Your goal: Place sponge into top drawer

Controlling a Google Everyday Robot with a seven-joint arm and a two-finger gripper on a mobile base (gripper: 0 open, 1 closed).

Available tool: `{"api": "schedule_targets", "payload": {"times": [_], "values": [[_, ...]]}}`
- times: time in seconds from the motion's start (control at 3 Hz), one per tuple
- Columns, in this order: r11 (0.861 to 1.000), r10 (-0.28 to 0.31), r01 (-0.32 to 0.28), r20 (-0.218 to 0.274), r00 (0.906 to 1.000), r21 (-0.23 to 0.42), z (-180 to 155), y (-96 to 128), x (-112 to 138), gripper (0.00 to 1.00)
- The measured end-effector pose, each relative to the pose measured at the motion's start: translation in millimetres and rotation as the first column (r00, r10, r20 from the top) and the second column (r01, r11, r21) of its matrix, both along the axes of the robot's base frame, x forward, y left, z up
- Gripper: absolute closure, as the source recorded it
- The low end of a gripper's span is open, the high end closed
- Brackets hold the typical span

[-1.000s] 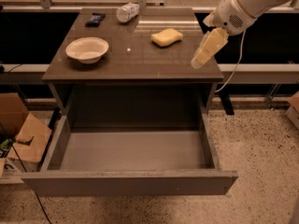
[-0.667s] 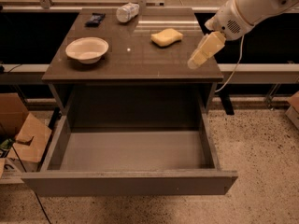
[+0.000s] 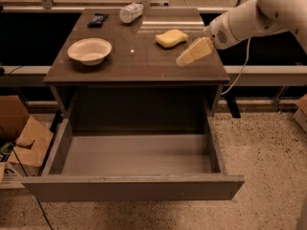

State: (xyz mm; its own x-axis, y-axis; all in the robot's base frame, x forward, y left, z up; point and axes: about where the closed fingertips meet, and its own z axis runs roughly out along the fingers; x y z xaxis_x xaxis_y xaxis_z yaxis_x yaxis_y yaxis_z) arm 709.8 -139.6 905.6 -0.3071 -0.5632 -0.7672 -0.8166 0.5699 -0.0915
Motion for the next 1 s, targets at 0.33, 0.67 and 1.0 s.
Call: {"api": "schedule_targets", "payload": {"times": [0.33,0.67,1.0], "values": [[0.999,-0.023,0.023,0.013,0.9996,0.029,-7.9,5.2,19.9,0.00],[0.998,-0.044,0.043,0.022,0.9988,0.043,-15.6,8.2,39.2,0.00],[0.997,-0.061,0.059,0.023,0.9979,0.054,-22.5,9.6,60.4,0.00]]}}
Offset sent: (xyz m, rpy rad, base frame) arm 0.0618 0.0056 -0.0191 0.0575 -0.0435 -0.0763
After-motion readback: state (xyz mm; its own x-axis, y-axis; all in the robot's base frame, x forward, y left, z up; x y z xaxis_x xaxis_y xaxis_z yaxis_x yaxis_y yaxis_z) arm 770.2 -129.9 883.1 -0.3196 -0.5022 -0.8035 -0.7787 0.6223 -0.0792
